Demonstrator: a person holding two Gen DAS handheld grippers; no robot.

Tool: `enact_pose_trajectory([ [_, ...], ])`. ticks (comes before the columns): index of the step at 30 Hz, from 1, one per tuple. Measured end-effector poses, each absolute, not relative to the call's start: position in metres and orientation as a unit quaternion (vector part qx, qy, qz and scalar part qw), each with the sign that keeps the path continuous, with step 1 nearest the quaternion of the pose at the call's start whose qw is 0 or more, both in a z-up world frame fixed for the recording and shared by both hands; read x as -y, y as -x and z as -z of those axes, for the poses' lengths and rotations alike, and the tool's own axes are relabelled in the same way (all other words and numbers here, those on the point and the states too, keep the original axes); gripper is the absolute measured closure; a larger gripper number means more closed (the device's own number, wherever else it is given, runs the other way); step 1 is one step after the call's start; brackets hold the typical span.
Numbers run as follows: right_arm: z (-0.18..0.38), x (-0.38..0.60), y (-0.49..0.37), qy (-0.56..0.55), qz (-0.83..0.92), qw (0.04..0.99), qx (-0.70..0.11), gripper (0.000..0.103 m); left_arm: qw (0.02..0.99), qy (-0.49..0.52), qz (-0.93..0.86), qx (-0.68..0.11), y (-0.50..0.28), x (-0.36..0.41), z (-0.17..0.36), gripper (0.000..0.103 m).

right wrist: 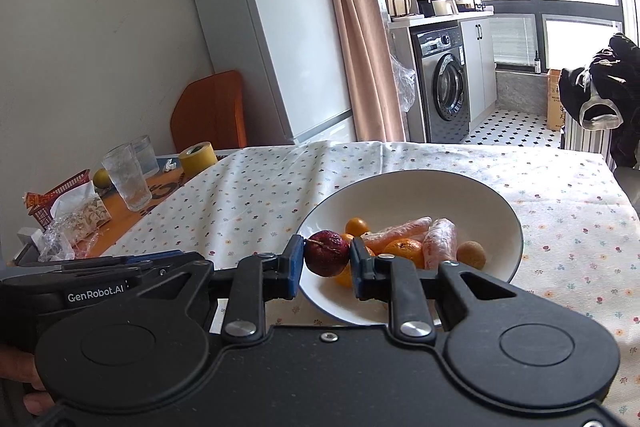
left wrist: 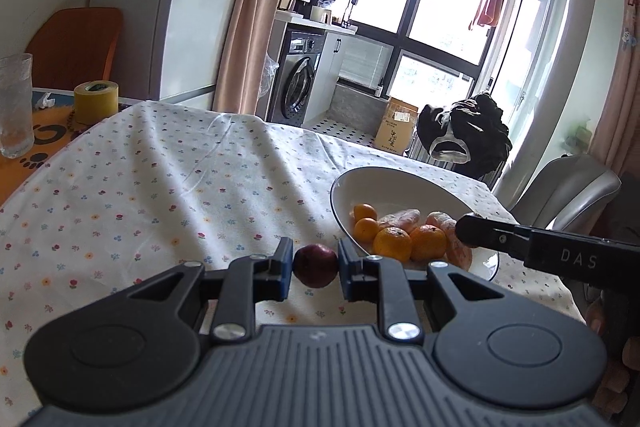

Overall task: Organize fruits
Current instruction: 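Carry both red cherries over the white bowl with left and right grippers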

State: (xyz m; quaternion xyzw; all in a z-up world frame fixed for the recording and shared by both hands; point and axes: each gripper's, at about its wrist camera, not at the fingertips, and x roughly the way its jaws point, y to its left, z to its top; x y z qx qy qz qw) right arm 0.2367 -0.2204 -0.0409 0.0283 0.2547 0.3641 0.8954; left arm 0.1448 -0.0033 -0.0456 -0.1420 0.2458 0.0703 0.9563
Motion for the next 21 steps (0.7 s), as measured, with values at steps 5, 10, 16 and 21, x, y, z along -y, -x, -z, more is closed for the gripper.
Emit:
enact_pose_trajectory([
  [5,0.039,0.234,-0.244,-0.035,-0.354,0.901,-0.248,0.08,0.958,0.133,-0.065,-0.246,-0.154,0.011,0.042,0.081],
  [10,0.037,0.245,-0.255,-0.041,-0.34,0.907,-0.244,0.08,0.96,0.122,-0.057,-0.245,-0.165,0.019,0.039,0.081],
  [16,0.034,0.257,-0.27,-0.053,-0.323,0.914,-0.24,0.08,0.962,0.116,-0.043,-0.244,-0.185,0.028,0.032,0.081],
  [21,0.035,0.261,-0.284,-0.063,-0.314,0.917,-0.24,0.08,0.963,0.11,-0.034,-0.244,-0.203,0.037,0.027,0.081],
])
